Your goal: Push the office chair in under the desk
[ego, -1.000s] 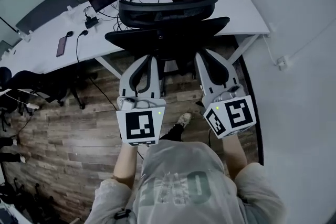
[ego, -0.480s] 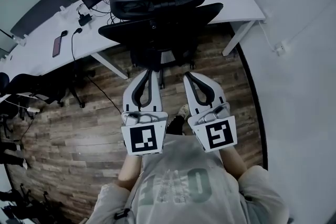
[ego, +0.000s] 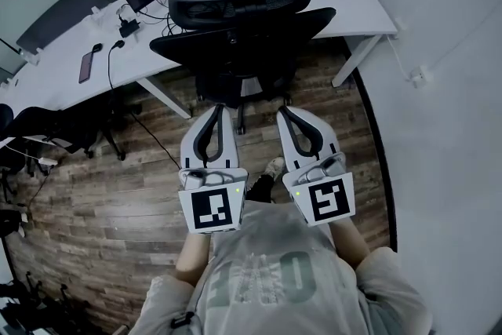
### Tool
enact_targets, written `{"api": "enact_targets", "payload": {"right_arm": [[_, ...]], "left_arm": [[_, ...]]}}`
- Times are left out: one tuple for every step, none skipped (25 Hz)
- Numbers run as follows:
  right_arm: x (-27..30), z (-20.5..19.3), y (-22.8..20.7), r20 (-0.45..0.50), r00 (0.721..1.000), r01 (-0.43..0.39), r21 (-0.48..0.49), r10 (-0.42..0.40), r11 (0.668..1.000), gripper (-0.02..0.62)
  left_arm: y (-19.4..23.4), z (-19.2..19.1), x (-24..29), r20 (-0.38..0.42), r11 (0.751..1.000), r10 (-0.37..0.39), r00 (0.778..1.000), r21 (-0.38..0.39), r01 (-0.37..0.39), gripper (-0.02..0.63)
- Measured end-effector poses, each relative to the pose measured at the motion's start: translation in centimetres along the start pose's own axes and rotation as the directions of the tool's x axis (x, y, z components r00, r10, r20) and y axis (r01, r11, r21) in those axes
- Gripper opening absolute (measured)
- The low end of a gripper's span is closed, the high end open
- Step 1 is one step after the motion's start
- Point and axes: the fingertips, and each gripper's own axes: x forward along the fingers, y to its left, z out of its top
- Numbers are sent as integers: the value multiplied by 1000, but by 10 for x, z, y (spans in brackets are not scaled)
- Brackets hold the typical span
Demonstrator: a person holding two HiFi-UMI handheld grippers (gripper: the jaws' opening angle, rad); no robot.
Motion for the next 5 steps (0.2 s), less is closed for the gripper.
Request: {"api": "enact_targets", "payload": {"right_arm": [[0,0,0,-1,1000,-2,-2,2,1000,20],[1,-1,1,-2,1000,-3,-2,3,1000,20],[1,-1,1,-4,1000,-4,-1,4,1000,20],[1,-2,1,-5,1000,-4,-1,4,1000,20],[2,-3,1,-7,1000,-4,0,4,1000,20]], "left_arm": [[0,0,0,1,1000,1,1000,0,-1,17],[0,1,0,2,1000,1,1000,1,-1,17],[0,1,0,2,1000,0,1000,2,0,17],[0,1,0,3,1000,-1,1000,4,1,17],[0,1,1,4,1000,-2,1000,6,2,17]]}}
